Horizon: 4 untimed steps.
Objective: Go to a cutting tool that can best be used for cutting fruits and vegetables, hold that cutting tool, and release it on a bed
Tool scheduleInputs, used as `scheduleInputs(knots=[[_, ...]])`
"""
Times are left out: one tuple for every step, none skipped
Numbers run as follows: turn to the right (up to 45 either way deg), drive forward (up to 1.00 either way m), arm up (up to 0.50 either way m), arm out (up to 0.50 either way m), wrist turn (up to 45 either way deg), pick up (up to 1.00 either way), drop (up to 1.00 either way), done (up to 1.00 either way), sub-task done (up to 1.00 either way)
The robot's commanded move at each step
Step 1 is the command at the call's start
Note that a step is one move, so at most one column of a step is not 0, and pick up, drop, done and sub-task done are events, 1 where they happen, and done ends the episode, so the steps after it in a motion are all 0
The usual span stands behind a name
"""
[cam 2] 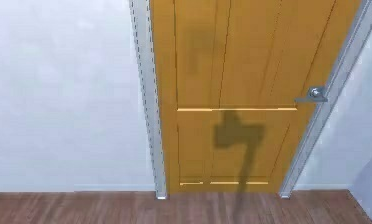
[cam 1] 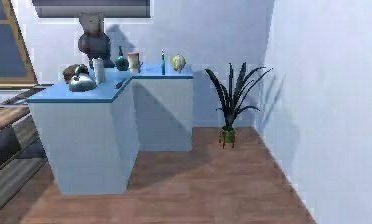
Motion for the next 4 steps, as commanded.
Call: scheduleInputs(knots=[[0.0, 0.9, 0.0, 0.0, 0.0, 0.0, 0.0, 0.0, 0.0], [-45.0, 0.0, 0.0, 0.0, 0.0, 0.0, 0.0, 0.0, 0.0], [-45.0, 0.0, 0.0, 0.0, 0.0, 0.0, 0.0, 0.0, 0.0], [-30.0, 0.0, 0.0, 0.0, 0.0, 0.0, 0.0, 0.0, 0.0]])
